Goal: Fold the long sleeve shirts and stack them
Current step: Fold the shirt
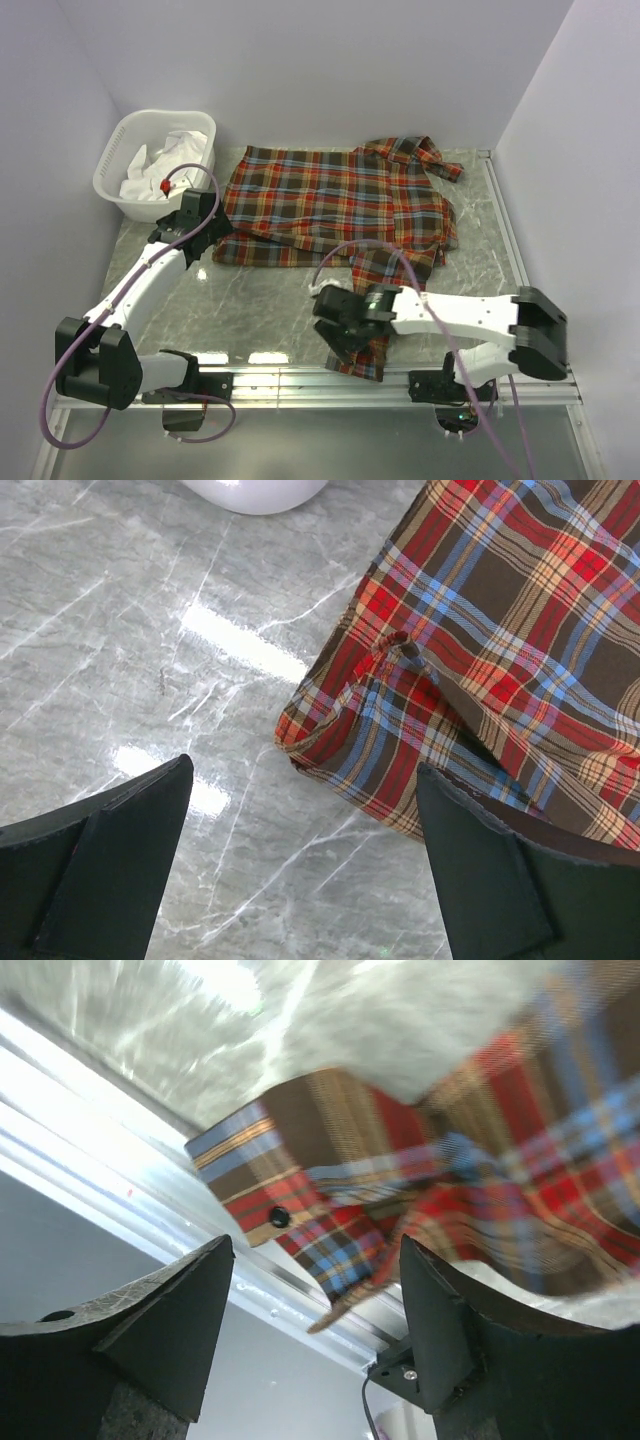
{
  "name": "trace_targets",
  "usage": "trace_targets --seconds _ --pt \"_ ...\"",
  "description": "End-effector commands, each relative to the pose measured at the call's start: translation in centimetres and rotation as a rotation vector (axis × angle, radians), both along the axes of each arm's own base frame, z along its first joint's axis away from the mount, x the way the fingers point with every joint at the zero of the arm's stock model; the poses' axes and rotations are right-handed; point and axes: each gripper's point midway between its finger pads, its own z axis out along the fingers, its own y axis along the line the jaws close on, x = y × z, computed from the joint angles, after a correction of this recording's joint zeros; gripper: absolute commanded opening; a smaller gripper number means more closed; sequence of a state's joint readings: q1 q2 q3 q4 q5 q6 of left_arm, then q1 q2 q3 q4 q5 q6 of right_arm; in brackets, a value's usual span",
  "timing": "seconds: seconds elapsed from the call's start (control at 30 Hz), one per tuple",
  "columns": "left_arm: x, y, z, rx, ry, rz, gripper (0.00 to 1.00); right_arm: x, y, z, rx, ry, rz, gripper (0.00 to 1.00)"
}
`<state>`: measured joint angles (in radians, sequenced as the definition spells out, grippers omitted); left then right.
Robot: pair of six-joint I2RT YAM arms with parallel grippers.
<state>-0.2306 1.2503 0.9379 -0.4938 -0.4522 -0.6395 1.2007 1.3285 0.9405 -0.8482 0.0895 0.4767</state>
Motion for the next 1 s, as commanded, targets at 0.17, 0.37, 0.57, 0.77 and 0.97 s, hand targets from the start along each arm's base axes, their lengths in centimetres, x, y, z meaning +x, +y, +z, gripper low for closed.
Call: trace_targets --seconds 0.17,0.37,0.57,0.77,0.97 --pt "0.2 0.7 0.8 0.03 -0.038 0.025 0.99 -0.3 2.5 -3.4 -0.111 -0.054 0.151 0.72" --pt "0.2 0.7 0.5 0.033 -0.027 0.026 0.99 -0.4 2.3 -6.1 -0.177 -0.03 0.165 0.69" --pt "0.2 0.8 0.5 0.037 -0.027 0.027 0.99 -0.4 2.1 -7.6 -0.236 -0.007 0.16 0.56" --pt "0.2 0.8 0.6 0.037 -0.028 0.026 0.99 0.1 1.9 -7.1 -0.25 -0.038 0.139 0.16" --pt "0.3 0.6 0.6 0.03 -0.029 0.018 0.99 2.6 0.7 -4.0 -0.323 -0.168 0.12 0.02"
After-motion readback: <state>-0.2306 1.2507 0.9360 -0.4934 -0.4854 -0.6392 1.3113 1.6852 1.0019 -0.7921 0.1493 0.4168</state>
